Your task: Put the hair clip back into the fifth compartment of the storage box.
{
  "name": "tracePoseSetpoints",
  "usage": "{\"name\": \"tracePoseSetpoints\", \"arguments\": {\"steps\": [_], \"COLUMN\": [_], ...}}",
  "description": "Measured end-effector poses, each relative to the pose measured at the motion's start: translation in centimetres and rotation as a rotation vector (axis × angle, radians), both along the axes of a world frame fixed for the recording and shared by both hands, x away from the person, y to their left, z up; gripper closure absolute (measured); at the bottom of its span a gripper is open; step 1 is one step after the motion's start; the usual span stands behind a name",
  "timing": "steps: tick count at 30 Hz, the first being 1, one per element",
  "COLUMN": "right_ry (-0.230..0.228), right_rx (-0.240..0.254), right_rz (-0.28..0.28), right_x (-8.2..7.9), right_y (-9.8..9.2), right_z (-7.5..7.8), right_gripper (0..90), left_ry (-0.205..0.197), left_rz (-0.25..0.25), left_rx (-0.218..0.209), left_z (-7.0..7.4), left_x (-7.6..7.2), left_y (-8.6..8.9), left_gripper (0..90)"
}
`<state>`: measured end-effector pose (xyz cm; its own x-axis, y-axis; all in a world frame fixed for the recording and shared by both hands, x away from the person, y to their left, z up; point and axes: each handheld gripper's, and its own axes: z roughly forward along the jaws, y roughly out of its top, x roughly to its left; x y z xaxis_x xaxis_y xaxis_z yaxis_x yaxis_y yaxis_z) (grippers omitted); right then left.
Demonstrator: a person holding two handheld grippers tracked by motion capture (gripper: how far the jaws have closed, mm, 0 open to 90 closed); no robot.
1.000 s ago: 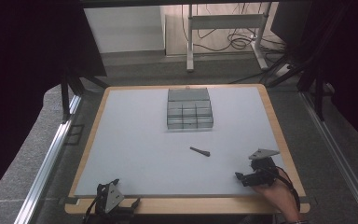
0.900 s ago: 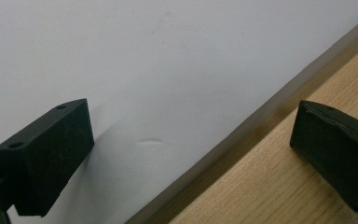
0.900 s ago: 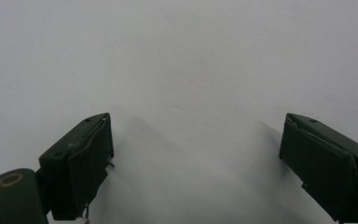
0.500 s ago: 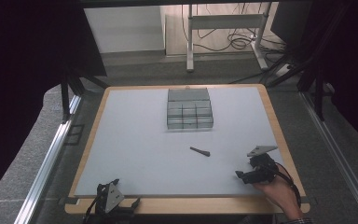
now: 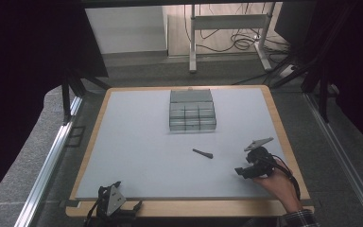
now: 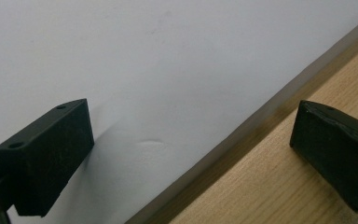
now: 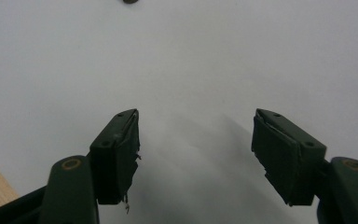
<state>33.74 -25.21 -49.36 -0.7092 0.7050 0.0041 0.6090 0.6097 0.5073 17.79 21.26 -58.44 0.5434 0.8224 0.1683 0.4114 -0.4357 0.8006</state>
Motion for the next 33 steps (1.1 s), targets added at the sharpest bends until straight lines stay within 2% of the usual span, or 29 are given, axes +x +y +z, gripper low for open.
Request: {"name": "tracePoseSetpoints", "arguments": {"steps": [7,23,33], "right_ry": [0.013,0.032,0.071], "right_rx": [-0.011,-0.034,-0.045], "right_rz": [0.034,0.067,0.103], "right_x": [0.7,1.9,2.8], "right_y": [1.0,2.6,4.0], "right_z": [0.7,1.3,1.8], "right_gripper": [34.6,37.7,47.5], "left_ry": [0.0,0.0,0.0], "left_rz": [0.0,0.0,0.0], "left_rx": [0.0,0.0,0.0], "left_z": [0.0,0.0,0.0], "left_x": [0.0,0.0,0.0], "left_y": [0.0,0.0,0.0], "left_gripper": [0.0,0.0,0.0]}}
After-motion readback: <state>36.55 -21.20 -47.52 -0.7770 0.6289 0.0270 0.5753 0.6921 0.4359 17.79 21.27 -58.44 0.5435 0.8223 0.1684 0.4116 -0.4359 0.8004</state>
